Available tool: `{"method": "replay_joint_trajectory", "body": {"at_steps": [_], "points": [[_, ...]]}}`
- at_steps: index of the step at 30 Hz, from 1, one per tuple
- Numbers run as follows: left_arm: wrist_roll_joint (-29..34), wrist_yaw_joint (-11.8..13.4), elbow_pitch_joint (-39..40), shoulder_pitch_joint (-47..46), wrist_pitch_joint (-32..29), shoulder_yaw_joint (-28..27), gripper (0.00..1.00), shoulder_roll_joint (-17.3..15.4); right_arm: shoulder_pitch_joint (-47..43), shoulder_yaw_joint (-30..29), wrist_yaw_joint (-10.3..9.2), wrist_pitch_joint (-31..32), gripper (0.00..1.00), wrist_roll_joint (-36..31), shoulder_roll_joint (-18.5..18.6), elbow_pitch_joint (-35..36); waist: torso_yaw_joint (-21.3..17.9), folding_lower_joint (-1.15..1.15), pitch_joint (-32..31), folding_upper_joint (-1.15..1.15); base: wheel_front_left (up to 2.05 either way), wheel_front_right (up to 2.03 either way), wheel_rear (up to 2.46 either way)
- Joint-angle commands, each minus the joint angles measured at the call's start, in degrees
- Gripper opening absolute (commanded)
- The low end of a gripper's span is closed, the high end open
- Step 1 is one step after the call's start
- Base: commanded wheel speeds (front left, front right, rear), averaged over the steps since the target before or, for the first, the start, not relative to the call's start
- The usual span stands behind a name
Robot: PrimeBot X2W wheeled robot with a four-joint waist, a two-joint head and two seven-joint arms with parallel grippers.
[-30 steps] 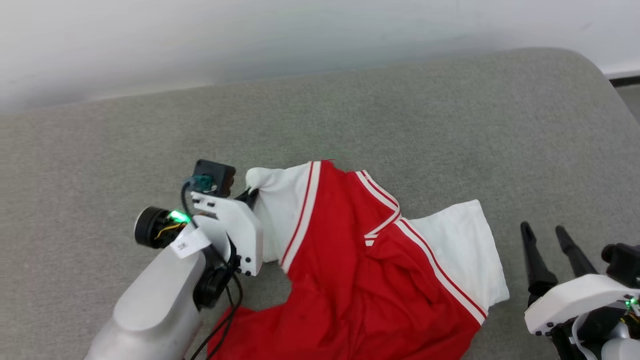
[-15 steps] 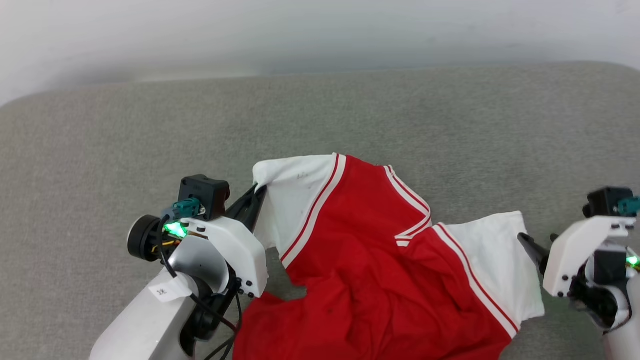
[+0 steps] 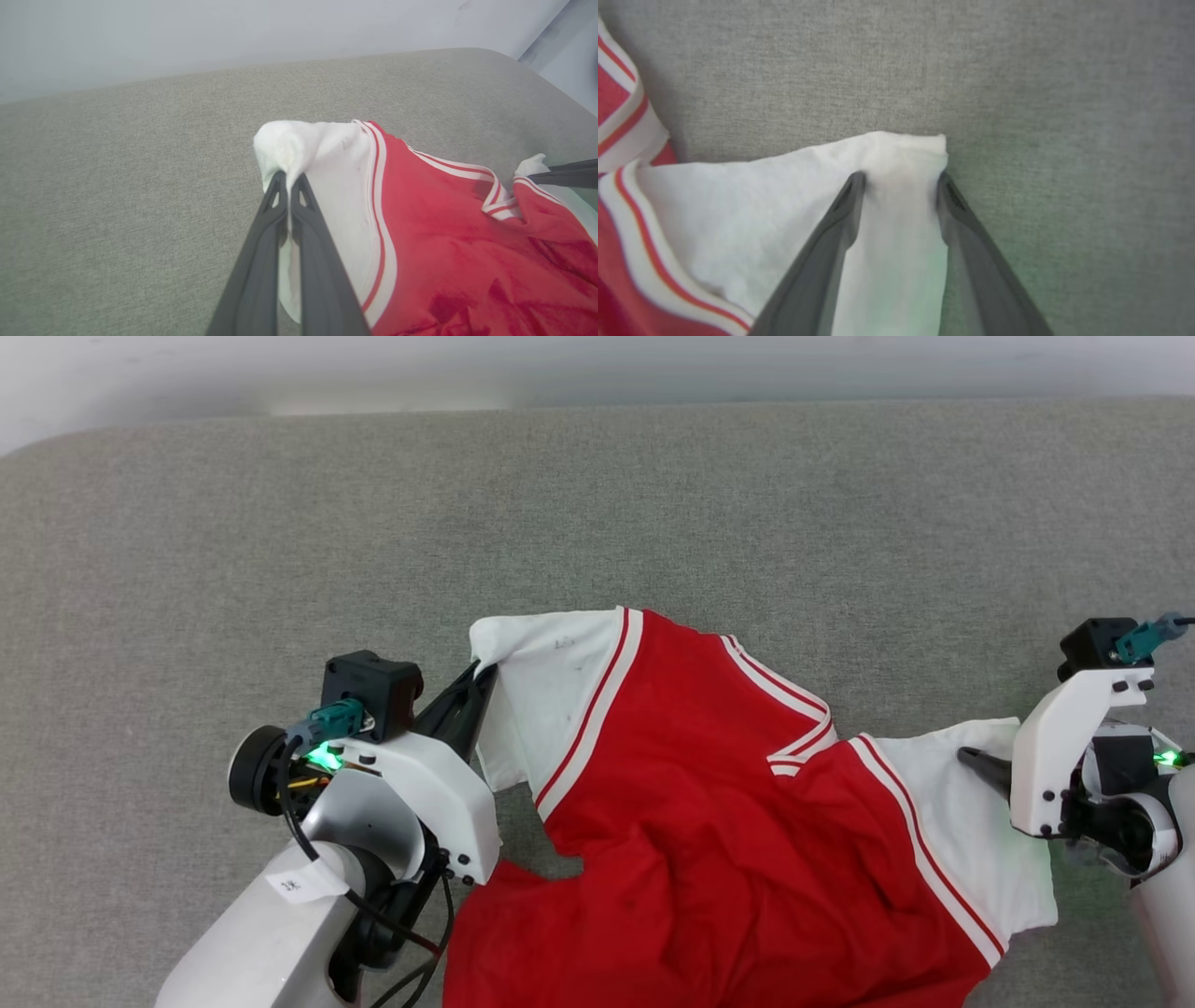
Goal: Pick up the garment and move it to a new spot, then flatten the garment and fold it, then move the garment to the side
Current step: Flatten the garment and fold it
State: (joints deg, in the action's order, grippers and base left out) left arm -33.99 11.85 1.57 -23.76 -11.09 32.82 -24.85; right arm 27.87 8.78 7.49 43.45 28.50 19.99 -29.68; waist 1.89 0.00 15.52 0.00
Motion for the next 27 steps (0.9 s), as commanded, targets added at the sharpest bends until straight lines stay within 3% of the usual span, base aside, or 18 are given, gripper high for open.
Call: {"method": "replay_joint_trajectory", "body": {"at_steps": [1,7,13,27], "points": [[0.01,0.23,0.01,0.22,0.26,-0.26,0.00,-0.28,-1.85,1.66,0.00,1.31,0.00,0.49,-1.44,-2.40,-0.10,0.00,0.11,0.00,0.00,0.00,0.00],[-0.44,0.37,-1.15,-0.51,1.26,-1.35,0.00,-0.64,2.47,1.89,-0.02,-2.74,0.00,0.80,0.48,-1.60,-1.26,0.00,-1.06,0.00,0.00,0.00,0.00],[-0.65,-0.04,-4.65,-4.87,3.25,-3.52,0.00,-0.27,6.54,-1.29,-0.02,-11.48,0.00,-2.59,1.99,0.77,-1.75,0.00,-3.07,0.00,0.00,0.00,0.00],[-2.86,-4.38,-25.48,-24.88,12.04,-9.57,0.00,4.07,19.92,-7.99,-0.02,-24.27,0.00,-11.73,-0.53,0.33,-3.01,0.00,-4.96,0.00,0.00,0.00,0.00]]}}
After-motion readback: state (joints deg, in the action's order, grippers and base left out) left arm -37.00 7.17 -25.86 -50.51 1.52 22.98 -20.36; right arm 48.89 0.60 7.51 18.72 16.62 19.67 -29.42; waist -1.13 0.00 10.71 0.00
